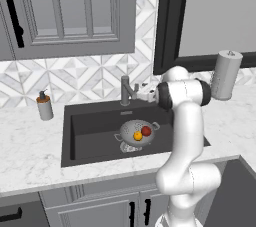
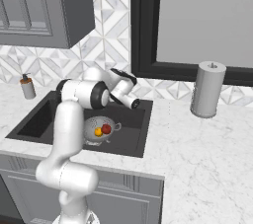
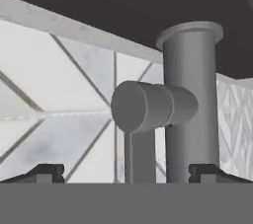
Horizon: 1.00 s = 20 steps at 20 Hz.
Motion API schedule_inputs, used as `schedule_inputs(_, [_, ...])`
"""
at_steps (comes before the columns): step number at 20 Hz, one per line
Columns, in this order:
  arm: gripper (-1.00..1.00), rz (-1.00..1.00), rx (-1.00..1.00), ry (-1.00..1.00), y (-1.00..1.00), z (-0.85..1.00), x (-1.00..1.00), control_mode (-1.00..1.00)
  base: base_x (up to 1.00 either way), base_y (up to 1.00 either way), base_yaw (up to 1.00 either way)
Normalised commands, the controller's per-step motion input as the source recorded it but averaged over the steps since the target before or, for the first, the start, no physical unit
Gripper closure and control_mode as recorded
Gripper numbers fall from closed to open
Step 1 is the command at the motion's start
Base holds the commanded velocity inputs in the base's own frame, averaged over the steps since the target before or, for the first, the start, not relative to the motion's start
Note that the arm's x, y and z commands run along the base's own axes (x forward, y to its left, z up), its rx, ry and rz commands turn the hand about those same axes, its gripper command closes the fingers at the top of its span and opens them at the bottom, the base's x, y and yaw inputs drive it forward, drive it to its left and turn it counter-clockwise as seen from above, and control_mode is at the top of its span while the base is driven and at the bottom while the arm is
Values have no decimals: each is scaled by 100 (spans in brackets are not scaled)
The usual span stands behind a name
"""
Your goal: Put the colander in the sink, put the apple, tangerine in the colander, and turn on the sink faucet and pour water over the colander.
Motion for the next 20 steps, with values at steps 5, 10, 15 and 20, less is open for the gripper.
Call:
schedule_inputs(5, [-100, 2, -7, 0, 2, -39, 52, -100, 0, 0, 0])
schedule_inputs(10, [-100, 2, 0, 0, 8, -3, 33, -100, 0, 0, 0])
schedule_inputs(15, [-100, 2, 0, 0, 22, 1, 5, -100, 0, 0, 0])
schedule_inputs(20, [-100, 1, 0, 0, 21, 21, 0, -100, 0, 0, 0])
